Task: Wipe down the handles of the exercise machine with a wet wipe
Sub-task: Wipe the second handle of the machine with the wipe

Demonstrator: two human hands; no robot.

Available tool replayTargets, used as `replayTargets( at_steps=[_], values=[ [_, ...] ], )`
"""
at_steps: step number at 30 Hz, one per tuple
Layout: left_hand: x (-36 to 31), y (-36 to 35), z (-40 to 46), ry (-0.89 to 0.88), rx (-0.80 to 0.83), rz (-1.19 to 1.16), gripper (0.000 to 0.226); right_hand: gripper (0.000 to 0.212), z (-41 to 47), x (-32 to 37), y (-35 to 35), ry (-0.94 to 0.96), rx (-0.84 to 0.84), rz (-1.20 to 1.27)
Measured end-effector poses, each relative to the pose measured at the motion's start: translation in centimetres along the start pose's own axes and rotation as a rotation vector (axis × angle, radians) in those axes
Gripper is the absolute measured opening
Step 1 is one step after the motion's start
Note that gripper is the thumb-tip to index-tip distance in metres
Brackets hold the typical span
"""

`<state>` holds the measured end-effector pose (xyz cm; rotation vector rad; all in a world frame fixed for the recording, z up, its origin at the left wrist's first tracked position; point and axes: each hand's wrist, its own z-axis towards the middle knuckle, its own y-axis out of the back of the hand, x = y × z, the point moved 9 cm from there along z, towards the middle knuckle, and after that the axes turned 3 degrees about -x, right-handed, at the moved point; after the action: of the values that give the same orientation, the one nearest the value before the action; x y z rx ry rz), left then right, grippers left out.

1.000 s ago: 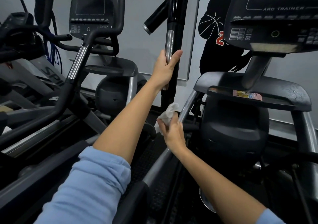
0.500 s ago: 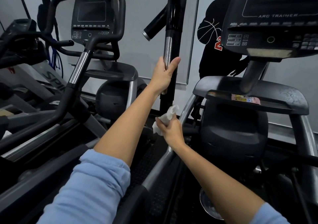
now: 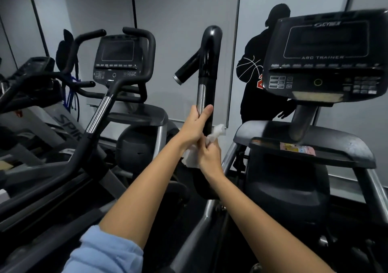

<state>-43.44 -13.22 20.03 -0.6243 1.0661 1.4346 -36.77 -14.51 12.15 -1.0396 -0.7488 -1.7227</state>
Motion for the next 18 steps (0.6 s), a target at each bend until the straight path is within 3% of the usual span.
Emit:
replayTargets(
  at_steps=[3,8,12,18],
  values=[
    [0.0,0.2,0.0,0.039,0.026,0.014,0.032,0.024,1.6,2.1,-0.1,0.073,0.058,-0.023],
    [0.6,0.2,0.1,0.079,0.088,0.056,0.046,0.035,-2.2,-0.6,0.1,0.04,0.086,-0.099],
    [0.6,0.3,0.3,0.125,0.143,0.099,0.053,0.032,0.5,1.6,0.1,0.05,0.101,-0.076],
    [-0.5,0.6,0.3,0.126,0.168,0.049,0.039,0.032,1.7,3.1,-0.2,0.088,0.105,-0.021]
  ],
)
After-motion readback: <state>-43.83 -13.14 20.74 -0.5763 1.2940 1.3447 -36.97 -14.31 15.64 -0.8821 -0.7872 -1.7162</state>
